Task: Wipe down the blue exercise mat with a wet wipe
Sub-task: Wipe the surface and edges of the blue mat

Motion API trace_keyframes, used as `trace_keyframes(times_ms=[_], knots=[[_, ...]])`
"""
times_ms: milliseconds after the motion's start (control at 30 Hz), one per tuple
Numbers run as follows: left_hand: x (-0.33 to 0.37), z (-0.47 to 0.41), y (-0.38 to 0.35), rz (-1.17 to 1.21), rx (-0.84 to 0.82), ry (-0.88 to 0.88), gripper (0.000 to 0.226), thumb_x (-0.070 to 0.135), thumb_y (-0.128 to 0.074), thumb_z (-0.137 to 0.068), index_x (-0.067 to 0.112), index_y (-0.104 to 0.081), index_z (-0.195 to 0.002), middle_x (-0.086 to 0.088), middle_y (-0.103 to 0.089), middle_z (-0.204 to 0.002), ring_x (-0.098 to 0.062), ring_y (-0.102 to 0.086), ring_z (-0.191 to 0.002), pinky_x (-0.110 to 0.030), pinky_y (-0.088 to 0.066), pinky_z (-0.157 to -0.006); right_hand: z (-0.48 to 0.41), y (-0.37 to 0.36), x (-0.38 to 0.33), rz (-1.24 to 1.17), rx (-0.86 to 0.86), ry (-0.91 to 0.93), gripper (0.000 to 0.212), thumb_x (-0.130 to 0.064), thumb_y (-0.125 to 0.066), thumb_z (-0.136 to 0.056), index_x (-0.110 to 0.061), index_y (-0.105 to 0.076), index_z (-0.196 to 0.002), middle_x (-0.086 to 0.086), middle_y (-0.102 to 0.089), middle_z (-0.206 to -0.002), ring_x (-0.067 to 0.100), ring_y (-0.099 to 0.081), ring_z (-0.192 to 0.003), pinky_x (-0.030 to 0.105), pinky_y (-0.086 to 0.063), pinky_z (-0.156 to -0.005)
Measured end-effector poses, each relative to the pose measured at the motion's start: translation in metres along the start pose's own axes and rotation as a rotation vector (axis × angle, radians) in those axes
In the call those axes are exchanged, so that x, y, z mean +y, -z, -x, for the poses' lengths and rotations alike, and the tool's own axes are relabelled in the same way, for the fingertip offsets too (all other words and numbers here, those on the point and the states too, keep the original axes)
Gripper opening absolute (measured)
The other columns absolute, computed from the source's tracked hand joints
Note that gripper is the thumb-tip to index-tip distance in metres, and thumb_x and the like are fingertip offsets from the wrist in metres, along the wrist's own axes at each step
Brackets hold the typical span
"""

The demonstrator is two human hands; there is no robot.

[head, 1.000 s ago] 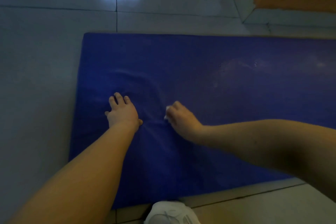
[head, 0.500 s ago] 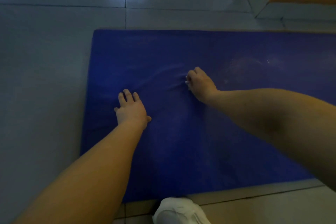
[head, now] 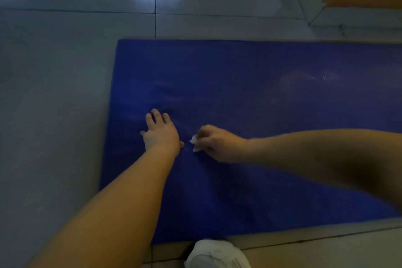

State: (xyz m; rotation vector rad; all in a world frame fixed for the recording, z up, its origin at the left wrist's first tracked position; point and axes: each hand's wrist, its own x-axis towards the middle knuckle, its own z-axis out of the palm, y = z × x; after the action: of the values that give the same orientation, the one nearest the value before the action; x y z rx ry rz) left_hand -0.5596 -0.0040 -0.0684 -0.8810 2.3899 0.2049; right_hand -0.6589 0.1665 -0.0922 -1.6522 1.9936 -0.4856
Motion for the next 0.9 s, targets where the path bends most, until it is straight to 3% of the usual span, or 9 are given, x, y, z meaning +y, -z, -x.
trace_keyframes(times_ms=[167, 233, 300, 367, 500, 567, 667, 800, 900], knots=[[-0.007, 0.005, 0.000, 0.041, 0.000, -0.025, 0.105, 0.056, -0.064, -0.091, 0.016, 0.004, -0.160, -0.011, 0.016, -0.166, -0.033, 0.009, -0.154, -0.049, -0.034, -0.117, -0.087, 0.046, 0.043, 0.211, 0.282, -0.365, 0.019, -0.012, -0.053, -0.100, -0.004, -0.069, -0.107, 0.007, -0.060, -0.106, 0.027, -0.057, -0.104, 0.022, -0.038, -0.078], [-0.015, 0.010, 0.001, 0.079, 0.009, -0.051, 0.090, 0.052, -0.057, -0.097, 0.020, -0.003, -0.160, -0.007, 0.011, -0.167, -0.029, 0.005, -0.154, -0.046, -0.036, -0.113, -0.114, 0.043, 0.046, 0.159, 0.384, -0.562, 0.020, -0.017, -0.052, -0.104, -0.001, -0.064, -0.104, 0.003, -0.053, -0.106, 0.021, -0.054, -0.099, 0.022, -0.040, -0.079], [-0.028, 0.014, 0.002, 0.178, 0.090, -0.055, 0.063, 0.038, -0.050, -0.103, 0.021, -0.023, -0.157, -0.003, -0.003, -0.167, -0.024, -0.007, -0.153, -0.044, -0.045, -0.104, -0.129, 0.026, 0.025, 0.111, 0.402, -0.601, 0.019, -0.017, -0.051, -0.104, -0.003, -0.061, -0.097, 0.010, -0.050, -0.112, 0.024, -0.052, -0.099, 0.033, -0.045, -0.086], [-0.043, 0.017, 0.003, 0.267, 0.198, -0.011, 0.049, 0.021, -0.048, -0.103, 0.018, -0.037, -0.150, -0.002, -0.017, -0.163, -0.023, -0.023, -0.146, -0.041, -0.050, -0.093, -0.128, -0.001, -0.004, 0.042, 0.406, -0.448, 0.016, -0.013, -0.053, -0.102, -0.005, -0.067, -0.098, 0.011, -0.052, -0.111, 0.022, -0.052, -0.096, 0.035, -0.047, -0.086], [-0.078, 0.017, 0.003, 0.260, 0.250, 0.110, 0.050, 0.014, -0.051, -0.097, 0.016, -0.041, -0.146, -0.003, -0.032, -0.153, -0.023, -0.035, -0.134, -0.038, -0.049, -0.095, -0.099, -0.042, -0.049, 0.019, 0.077, 0.102, 0.017, -0.010, -0.059, -0.100, -0.004, -0.073, -0.107, 0.010, -0.060, -0.115, 0.024, -0.057, -0.109, 0.035, -0.051, -0.095], [-0.091, 0.018, -0.001, 0.252, 0.259, 0.160, 0.047, 0.013, -0.049, -0.095, 0.015, -0.045, -0.142, -0.003, -0.036, -0.147, -0.024, -0.037, -0.130, -0.037, -0.047, -0.097, -0.105, -0.035, -0.042, 0.103, -0.031, 0.261, 0.018, -0.015, -0.061, -0.100, -0.008, -0.073, -0.110, 0.005, -0.060, -0.119, 0.022, -0.057, -0.115, 0.035, -0.050, -0.099], [-0.098, 0.022, -0.005, 0.279, 0.250, 0.203, 0.045, 0.011, -0.045, -0.094, 0.015, -0.047, -0.139, -0.002, -0.038, -0.143, -0.023, -0.039, -0.126, -0.037, -0.047, -0.099, -0.146, -0.001, -0.015, 0.090, 0.132, 0.016, 0.011, -0.020, -0.063, -0.090, -0.012, -0.070, -0.093, 0.003, -0.069, -0.104, 0.022, -0.062, -0.103, 0.044, -0.047, -0.101], [-0.096, 0.026, -0.007, 0.315, 0.236, 0.215, 0.045, 0.011, -0.046, -0.094, 0.015, -0.045, -0.138, -0.002, -0.038, -0.141, -0.022, -0.040, -0.126, -0.036, -0.047, -0.098, -0.189, 0.029, 0.003, 0.214, 0.296, -0.495, 0.021, -0.019, -0.049, -0.104, -0.008, -0.066, -0.110, 0.012, -0.051, -0.119, 0.029, -0.052, -0.108, 0.037, -0.046, -0.091], [-0.095, 0.026, -0.006, 0.340, 0.217, 0.226, 0.048, 0.010, -0.048, -0.095, 0.014, -0.042, -0.142, -0.002, -0.036, -0.145, -0.022, -0.039, -0.129, -0.037, -0.046, -0.098, -0.187, -0.003, -0.029, 0.133, 0.325, -0.432, 0.021, -0.014, -0.048, -0.104, -0.008, -0.065, -0.115, 0.007, -0.048, -0.111, 0.023, -0.046, -0.097, 0.032, -0.042, -0.082]])
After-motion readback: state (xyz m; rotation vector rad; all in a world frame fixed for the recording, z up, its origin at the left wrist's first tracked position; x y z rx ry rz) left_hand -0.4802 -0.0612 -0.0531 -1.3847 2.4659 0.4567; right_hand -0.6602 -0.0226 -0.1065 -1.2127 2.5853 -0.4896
